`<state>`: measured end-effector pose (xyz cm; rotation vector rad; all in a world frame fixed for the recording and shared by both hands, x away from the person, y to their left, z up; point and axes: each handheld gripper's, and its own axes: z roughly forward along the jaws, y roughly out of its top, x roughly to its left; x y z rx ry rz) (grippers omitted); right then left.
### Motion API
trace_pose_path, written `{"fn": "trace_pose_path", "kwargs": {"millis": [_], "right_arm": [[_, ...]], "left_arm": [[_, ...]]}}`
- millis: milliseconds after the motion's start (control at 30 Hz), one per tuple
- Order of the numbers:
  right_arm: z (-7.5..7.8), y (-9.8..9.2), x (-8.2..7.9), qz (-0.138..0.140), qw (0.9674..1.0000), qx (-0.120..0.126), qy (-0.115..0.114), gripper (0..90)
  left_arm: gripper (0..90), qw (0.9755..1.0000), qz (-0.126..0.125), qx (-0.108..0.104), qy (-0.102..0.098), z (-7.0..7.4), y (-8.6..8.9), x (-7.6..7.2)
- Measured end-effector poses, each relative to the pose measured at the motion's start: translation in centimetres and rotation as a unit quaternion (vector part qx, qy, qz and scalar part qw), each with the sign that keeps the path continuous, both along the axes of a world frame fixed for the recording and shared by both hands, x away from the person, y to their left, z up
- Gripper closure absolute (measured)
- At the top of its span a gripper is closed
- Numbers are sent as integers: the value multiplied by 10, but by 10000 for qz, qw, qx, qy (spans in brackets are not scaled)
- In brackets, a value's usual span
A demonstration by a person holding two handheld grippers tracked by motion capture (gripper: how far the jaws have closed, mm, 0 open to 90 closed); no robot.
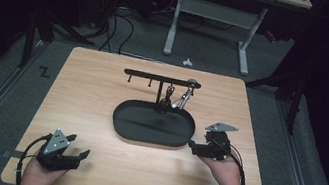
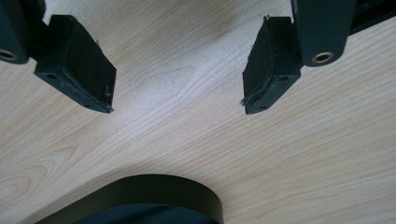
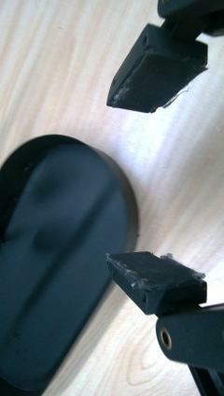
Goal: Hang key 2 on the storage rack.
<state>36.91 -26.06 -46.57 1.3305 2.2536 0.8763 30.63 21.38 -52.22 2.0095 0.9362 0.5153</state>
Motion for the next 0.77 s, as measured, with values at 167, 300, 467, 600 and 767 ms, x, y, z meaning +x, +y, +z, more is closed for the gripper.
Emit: {"fn": "trace_pose_path", "kwargs": {"millis": [167, 300, 467, 600, 767], "right_arm": [[-22, -11, -23, -72, 9996, 254, -78, 163], [-35, -13, -42, -58, 9993, 76, -364, 135], [-40, -17, -59, -123, 9976, 22, -684, 117], [-46, -15, -58, -70, 9981, 87, -613, 119], [-48, -16, -63, -93, 9978, 40, -654, 118]], "left_arm": [[244, 10000, -22, -42, -85, 10, -12, -1], [243, 9998, -53, 82, -173, 25, -28, 2], [242, 9992, 185, -241, -265, 24, -43, 9], [245, 9999, 42, -19, -154, 6, -47, 4], [243, 9998, 33, -171, -136, 8, -37, 4]]}}
